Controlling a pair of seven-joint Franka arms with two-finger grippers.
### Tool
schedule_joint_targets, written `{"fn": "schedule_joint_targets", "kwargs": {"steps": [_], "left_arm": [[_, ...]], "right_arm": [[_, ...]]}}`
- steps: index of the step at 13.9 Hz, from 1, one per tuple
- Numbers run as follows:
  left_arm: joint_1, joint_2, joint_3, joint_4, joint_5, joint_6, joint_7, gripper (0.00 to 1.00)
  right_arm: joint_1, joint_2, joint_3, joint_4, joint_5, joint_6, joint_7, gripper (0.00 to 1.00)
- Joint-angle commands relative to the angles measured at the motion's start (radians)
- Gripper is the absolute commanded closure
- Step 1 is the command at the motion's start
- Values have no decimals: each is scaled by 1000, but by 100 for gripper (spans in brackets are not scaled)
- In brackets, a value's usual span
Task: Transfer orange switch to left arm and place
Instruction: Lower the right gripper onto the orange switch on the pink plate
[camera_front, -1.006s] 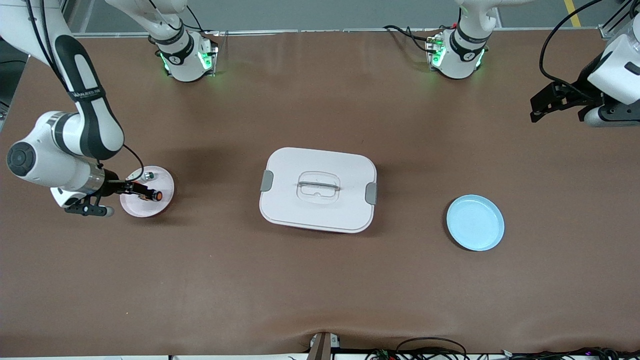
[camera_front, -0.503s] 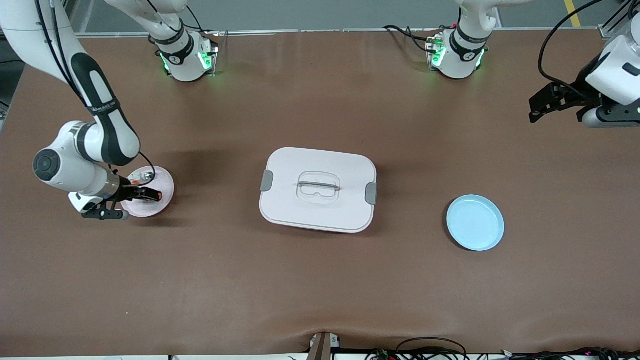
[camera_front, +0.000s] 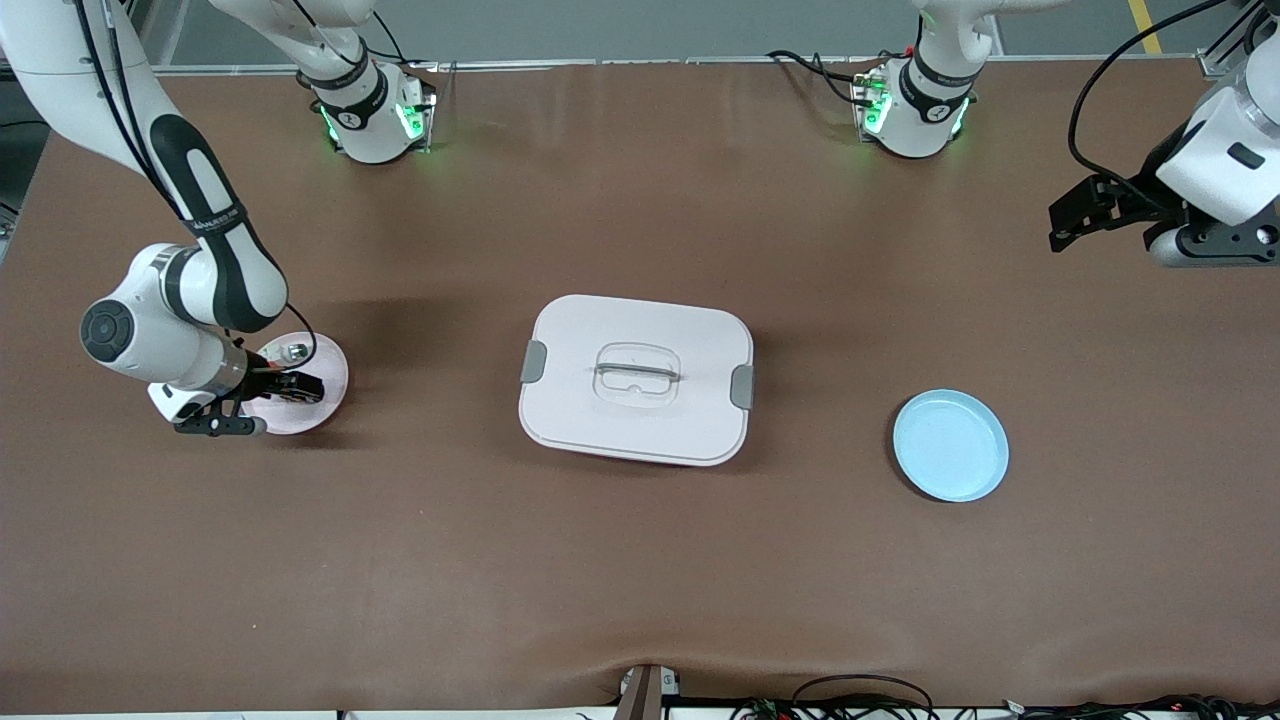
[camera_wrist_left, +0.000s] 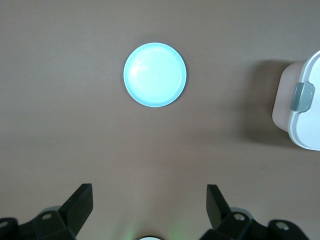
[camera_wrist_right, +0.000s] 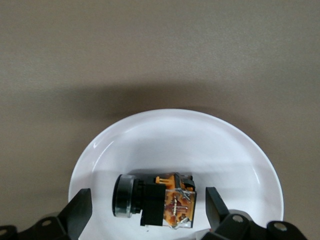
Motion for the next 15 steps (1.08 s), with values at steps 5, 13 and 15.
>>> {"fn": "schedule_joint_targets", "kwargs": {"steps": [5,13,15], "left_arm": [[3,15,-5,18,-4,3,10,0],[2,17,-5,16,-4,9,10,0],[2,21,-5,18,-4,15,10,0]], "right_arm": [[-12,17,6,-20,19,7,-16,0],[-26,29,6,-17,36,10,-3,0],[-28,29,6,-16,39,10,-3,22]]}}
